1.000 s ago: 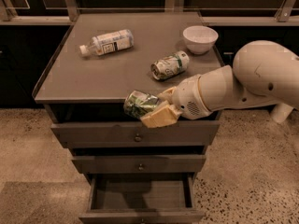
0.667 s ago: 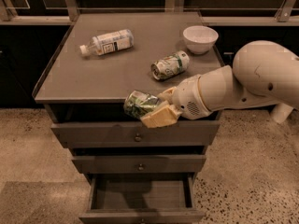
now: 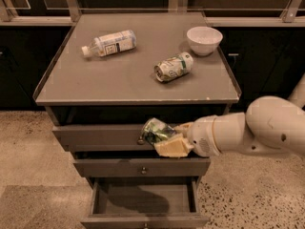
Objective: Place green can into bottom drawer
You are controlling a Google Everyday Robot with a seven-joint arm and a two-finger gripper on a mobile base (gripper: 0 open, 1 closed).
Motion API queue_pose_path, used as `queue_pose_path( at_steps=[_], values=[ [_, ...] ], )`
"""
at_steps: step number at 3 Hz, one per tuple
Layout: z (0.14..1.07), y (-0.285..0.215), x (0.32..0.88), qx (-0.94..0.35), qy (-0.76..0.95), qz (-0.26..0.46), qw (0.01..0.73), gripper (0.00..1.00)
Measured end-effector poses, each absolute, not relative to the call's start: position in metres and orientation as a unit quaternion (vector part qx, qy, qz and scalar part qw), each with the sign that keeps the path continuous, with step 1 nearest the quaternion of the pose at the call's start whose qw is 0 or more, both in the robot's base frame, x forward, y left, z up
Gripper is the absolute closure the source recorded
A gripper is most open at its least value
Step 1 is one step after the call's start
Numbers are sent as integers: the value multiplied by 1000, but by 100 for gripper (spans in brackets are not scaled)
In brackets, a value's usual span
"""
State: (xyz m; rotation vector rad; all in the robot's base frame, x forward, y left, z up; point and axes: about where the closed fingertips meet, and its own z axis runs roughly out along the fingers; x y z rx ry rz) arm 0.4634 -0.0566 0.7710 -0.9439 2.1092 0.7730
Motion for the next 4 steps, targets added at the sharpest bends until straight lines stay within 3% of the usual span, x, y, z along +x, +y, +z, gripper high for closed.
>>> queue_pose_path(
  at_steps=[2,4],
  values=[
    [682,-78,445,-289,828,335,346,100],
    [666,-90,444,-267,841,323,341,100]
  ],
)
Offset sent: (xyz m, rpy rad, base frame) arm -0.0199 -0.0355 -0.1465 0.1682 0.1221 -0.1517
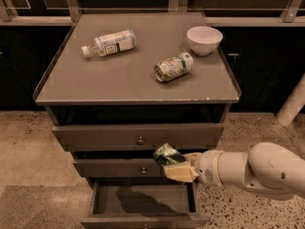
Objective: Place green can into bottom drawer
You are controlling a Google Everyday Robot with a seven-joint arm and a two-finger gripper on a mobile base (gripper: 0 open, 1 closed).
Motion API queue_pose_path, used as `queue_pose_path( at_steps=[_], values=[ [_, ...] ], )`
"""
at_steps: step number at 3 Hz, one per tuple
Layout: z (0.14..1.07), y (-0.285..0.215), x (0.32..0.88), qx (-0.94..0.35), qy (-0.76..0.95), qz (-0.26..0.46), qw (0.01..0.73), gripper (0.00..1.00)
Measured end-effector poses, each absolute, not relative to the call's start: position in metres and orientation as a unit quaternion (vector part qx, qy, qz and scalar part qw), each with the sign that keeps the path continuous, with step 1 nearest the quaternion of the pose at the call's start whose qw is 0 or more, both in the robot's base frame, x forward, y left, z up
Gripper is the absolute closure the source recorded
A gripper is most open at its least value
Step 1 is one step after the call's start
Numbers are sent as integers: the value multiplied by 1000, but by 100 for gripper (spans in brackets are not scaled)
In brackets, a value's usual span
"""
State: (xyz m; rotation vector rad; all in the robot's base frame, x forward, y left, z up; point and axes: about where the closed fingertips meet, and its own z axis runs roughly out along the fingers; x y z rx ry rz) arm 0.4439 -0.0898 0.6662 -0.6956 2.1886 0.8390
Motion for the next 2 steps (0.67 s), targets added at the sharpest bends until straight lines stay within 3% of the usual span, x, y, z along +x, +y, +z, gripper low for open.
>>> queue_pose_path(
  at_steps=[2],
  values=[
    [582,-143,460,-187,856,335,346,100]
  ],
)
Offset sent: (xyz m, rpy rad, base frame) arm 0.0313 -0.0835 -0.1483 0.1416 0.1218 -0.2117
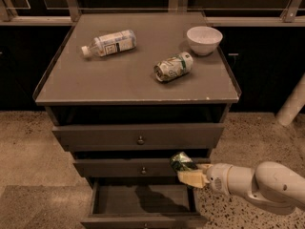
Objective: Place green can into bottom drawer
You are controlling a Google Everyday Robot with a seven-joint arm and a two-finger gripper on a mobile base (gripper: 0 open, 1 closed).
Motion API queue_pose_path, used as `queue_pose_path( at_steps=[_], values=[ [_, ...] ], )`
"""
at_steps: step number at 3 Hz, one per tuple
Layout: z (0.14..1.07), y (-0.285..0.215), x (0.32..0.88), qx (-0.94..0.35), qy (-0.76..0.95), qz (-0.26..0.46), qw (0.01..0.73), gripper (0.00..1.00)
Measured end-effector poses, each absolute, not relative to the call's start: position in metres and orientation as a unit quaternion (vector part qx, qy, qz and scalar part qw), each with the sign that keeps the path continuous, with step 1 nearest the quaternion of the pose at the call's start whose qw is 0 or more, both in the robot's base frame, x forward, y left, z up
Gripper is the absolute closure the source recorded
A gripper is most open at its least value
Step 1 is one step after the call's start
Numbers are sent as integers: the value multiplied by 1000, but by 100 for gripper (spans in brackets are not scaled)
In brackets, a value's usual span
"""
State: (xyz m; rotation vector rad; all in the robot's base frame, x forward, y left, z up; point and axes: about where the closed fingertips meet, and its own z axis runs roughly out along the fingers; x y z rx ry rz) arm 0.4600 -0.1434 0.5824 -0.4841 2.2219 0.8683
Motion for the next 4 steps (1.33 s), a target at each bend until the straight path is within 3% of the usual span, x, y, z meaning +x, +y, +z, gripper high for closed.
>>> queue_pose_path(
  at_steps=[4],
  values=[
    [467,-174,460,-72,865,386,313,100]
  ],
)
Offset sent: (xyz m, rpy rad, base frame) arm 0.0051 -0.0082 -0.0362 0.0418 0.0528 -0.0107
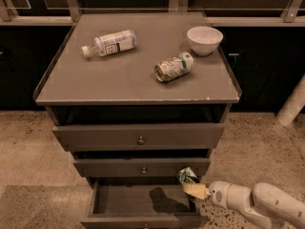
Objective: Place green can into bottom drawer
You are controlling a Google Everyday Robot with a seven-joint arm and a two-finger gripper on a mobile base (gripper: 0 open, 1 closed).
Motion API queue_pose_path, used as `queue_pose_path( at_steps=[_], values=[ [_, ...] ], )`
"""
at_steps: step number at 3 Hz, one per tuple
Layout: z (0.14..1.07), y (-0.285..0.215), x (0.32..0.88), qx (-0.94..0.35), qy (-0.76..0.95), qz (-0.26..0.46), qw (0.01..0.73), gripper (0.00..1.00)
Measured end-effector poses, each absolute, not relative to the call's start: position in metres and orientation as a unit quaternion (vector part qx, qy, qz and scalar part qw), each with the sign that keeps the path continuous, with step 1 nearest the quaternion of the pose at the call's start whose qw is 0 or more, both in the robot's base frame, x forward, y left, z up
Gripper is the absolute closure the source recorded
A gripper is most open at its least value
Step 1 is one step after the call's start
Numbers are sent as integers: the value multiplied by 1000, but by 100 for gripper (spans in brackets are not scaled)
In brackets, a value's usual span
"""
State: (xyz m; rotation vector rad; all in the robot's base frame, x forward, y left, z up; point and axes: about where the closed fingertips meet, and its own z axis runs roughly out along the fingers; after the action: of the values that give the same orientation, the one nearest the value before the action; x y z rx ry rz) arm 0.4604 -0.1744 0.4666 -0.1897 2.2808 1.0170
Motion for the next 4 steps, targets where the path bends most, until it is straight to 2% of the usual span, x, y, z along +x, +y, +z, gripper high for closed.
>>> queue_pose_path(
  at_steps=[1,3,4],
  values=[
    [423,-174,469,-45,863,409,292,100],
    [408,-173,469,-31,867,411,281,100],
    [365,-168,474,-7,876,421,234,100]
  ],
)
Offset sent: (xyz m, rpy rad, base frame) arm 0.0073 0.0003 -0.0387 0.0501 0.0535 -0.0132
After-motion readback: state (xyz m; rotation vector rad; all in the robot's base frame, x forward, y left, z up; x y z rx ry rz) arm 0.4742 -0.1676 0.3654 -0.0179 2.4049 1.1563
